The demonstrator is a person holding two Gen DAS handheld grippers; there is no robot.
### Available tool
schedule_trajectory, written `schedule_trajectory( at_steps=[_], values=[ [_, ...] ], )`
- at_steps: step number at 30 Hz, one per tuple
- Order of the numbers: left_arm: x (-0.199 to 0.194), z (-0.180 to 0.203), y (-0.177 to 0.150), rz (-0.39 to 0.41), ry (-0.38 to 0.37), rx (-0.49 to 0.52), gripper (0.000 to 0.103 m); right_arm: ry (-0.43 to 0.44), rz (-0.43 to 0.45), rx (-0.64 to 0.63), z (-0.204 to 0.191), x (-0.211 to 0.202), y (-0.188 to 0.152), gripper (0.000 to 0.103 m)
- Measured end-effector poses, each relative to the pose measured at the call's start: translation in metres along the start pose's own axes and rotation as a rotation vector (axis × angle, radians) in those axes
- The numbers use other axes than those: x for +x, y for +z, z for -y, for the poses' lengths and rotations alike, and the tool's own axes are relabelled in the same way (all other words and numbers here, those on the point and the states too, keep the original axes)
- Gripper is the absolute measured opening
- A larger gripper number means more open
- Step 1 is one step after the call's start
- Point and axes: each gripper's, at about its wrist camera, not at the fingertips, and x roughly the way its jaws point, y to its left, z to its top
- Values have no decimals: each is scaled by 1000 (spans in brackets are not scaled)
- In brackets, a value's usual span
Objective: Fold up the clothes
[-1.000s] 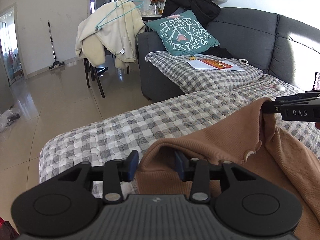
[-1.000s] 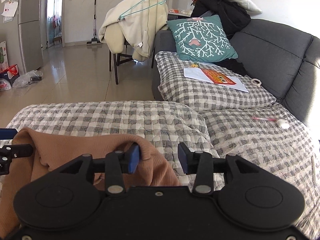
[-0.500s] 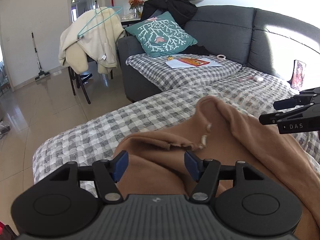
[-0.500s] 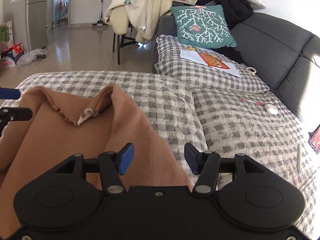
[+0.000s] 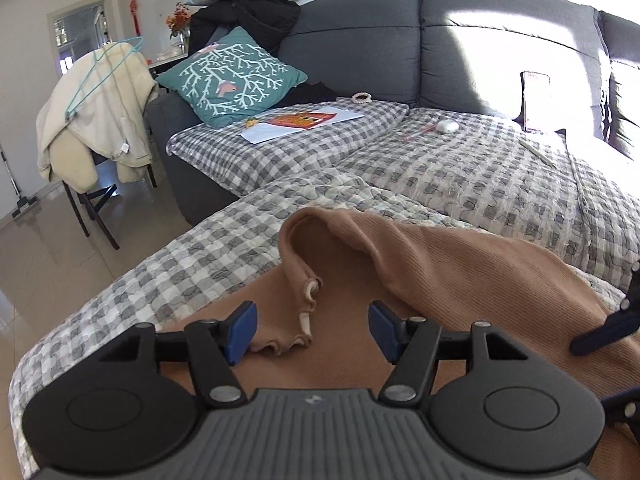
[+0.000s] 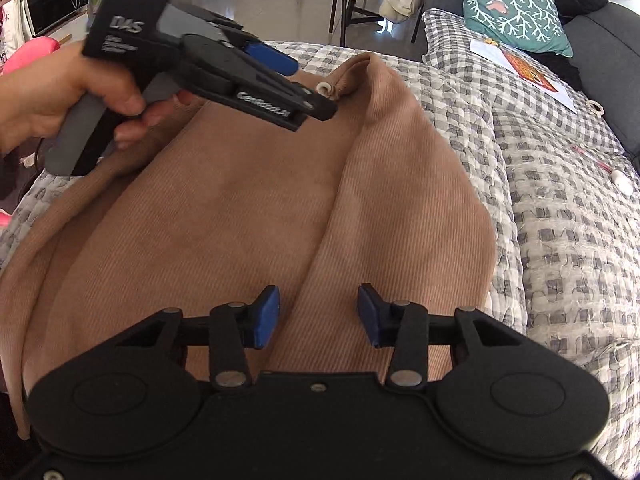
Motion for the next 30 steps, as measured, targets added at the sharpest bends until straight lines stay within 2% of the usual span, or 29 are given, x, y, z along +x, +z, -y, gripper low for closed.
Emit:
schedule_trajectory(
  at_steps=[1, 3, 5, 8, 10, 12, 16, 20, 26, 30],
  values=[
    [8, -2, 2, -13, -2, -7, 58, -11, 3, -11, -1, 1, -1, 40],
    [24, -5, 5, -40, -6, -24, 48, -40, 10, -25, 5, 4, -5, 17],
    [37, -14, 6, -66, -7, -84, 17, -33, 16, -15, 12, -1, -4, 8],
    [41, -26, 8, -39, -3, -157, 7, -47, 34, -5, 24, -13, -2, 4],
    [37, -31, 11, -6, 14, -173, 6, -82, 52, 5, 33, -21, -1, 4],
    [32, -33, 16, 29, 50, -172, 5, -154, 77, 21, 46, -30, 1, 4],
    [23, -39, 34, 103, 129, -181, 4, -376, 135, 103, 88, -48, 12, 3],
    [26, -45, 54, 128, 146, -189, 4, -564, 172, 168, 126, -57, 24, 3],
    [36, -26, 88, 182, 148, -125, 4, -701, 169, 215, 178, -54, 46, 3],
    [60, -10, 108, 180, 153, -80, 4, -720, 153, 262, 220, -39, 61, 3]
  ],
)
